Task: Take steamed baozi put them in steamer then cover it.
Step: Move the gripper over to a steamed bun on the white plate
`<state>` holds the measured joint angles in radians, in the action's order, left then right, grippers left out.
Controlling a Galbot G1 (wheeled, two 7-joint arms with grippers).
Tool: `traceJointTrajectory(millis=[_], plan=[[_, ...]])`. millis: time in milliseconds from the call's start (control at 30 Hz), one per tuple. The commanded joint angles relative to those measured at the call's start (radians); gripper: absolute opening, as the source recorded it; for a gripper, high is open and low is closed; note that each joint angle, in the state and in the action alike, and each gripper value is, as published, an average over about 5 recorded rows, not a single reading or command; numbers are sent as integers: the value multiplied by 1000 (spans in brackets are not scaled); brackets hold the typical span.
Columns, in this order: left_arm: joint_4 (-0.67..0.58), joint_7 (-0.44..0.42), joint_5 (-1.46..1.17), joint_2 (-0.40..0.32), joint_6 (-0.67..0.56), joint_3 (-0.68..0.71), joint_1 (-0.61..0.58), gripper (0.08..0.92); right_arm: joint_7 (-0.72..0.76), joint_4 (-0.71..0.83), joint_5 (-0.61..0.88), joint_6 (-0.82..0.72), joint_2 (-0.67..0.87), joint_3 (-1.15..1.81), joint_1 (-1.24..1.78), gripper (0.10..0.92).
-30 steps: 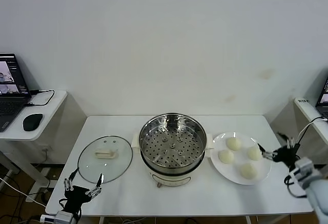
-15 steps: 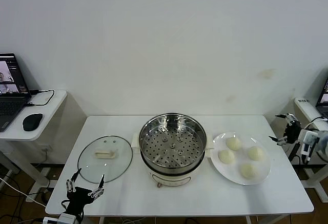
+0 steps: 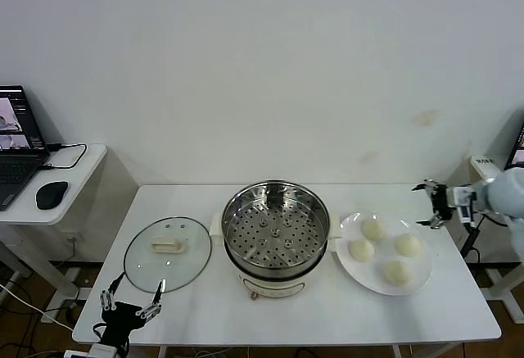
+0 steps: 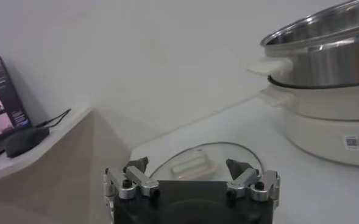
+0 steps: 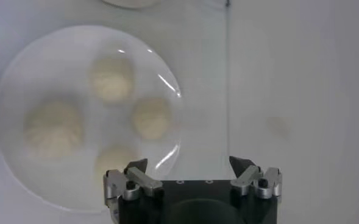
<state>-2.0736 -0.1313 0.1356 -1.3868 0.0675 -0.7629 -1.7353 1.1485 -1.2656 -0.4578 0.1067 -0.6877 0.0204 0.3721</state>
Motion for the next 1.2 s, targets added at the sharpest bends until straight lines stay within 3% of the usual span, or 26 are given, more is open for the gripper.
traceJointTrajectory(millis=[33,433,1200], plan=[[9,-3,2,-6,1,-13,-3,823,69,272,-81,52,-183,-240,-229,823],[42,-4,6,-7,-1,-13,4,823,93,420,-140,70,-277,-220,-223,823],[51,-2,6,-13,-2,-7,6,823,9,502,-249,73,-327,-181,-192,822]])
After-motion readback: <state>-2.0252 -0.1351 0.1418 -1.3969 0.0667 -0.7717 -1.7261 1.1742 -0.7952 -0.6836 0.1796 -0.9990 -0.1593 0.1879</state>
